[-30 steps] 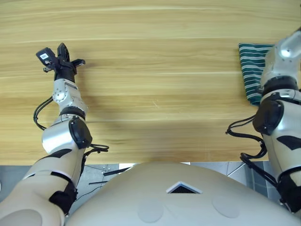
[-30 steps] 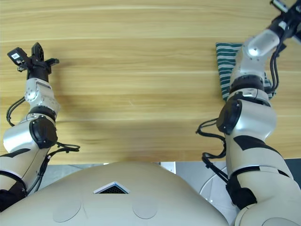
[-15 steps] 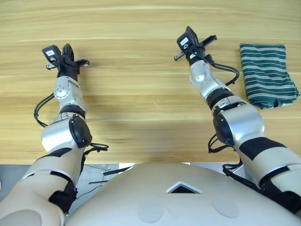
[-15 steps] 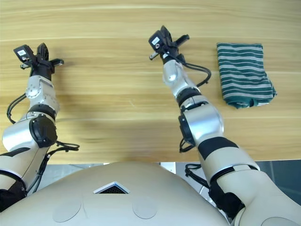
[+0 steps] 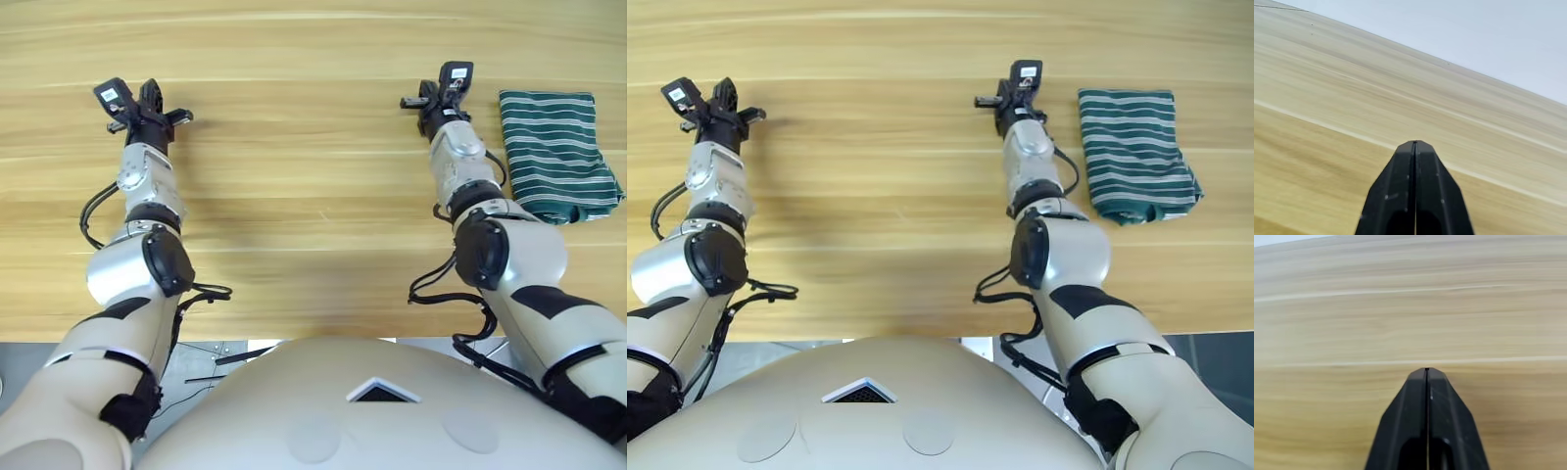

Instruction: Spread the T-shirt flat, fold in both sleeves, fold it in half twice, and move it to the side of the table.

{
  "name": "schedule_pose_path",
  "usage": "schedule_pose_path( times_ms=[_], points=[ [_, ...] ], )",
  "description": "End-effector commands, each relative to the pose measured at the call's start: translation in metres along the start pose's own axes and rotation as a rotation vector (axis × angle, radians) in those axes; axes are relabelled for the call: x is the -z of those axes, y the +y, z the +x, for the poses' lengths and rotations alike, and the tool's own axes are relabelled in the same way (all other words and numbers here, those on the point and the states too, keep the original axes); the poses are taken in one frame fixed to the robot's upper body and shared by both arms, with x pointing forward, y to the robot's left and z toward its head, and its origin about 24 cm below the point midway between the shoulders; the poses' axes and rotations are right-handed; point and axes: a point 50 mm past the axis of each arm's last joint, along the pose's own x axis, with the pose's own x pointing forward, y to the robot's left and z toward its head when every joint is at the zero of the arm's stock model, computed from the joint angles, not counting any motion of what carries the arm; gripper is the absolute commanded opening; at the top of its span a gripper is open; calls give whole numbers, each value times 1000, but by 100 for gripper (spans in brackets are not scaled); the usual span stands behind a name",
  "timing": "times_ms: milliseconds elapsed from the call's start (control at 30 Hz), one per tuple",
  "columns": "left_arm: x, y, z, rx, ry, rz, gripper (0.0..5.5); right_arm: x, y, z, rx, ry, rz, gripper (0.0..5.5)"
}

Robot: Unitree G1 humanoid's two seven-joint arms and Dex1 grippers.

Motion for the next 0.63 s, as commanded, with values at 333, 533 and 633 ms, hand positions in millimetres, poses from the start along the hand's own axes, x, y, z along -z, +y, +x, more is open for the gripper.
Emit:
schedule_pose_path(
  times_ms=[333,533,633],
  points=[
    [-2,-1,7,-51,63,-121,0,-13,-9,3,117,-18,-119,4],
    [-2,-1,9,-76,87,-133,0,-12,-13,3,149,-5,-139,4],
    [-2,1,8,-89,97,-136,0,-11,-14,2,161,2,-150,4]
  ],
)
